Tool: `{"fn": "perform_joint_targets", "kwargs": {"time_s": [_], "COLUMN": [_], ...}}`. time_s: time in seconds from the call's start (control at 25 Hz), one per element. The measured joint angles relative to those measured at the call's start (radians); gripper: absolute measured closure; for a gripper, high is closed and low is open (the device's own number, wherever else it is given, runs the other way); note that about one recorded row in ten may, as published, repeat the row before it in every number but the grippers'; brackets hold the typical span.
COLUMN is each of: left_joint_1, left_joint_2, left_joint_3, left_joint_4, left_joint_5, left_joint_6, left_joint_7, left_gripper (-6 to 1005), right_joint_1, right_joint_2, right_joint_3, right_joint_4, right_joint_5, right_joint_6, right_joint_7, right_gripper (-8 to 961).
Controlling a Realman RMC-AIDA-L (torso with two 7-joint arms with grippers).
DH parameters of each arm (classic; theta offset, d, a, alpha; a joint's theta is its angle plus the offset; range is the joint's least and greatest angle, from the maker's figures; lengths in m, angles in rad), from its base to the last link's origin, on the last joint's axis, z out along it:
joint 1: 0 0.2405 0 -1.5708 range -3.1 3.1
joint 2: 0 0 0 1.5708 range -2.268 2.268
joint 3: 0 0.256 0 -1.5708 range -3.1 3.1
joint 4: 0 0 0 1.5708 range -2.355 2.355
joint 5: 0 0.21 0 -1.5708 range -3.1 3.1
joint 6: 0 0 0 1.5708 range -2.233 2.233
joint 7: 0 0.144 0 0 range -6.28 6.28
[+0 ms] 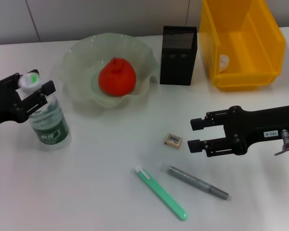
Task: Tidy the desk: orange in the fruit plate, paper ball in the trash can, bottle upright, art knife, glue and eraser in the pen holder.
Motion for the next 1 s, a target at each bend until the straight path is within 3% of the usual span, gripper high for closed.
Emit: {"fn": "perform_joint_targets", "kwargs": {"time_s": [0.12,0.4,0.8,1.0], "left_joint_1": [0.006,0.011,0.038,0.088], "left_joint_2": [0.001,0.001,0.005,0.029], "left_joint_3": [0.005,0.009,0.001,0.001], "left_joint_4": [0.000,0.001,0.023,0.092], "left_joint_5": [0.000,0.000,-0.045,-0.130], "left_joint_6": [-0.002,0.001,0.043,0.114], "left_joint_7": [0.002,0.002,0.004,-0.066], "left_gripper": [550,296,199,194], "right_joint_1": [0.000,0.000,-0.005,-0.007], "right_joint_2": [0.000,0.000,0.003,0.003], "right_joint_3": [0.000,0.000,0.001,0.011], "right_joint_4": [0.000,0.000,0.000,-0.002], "right_joint_5": [0.000,0.000,0.001,0.006], "right_joint_6": [0.000,0.000,0.001,0.001], "right_joint_7": [0.000,0.000,-0.005,-0.006], "right_gripper": [287,287,288,288]}}
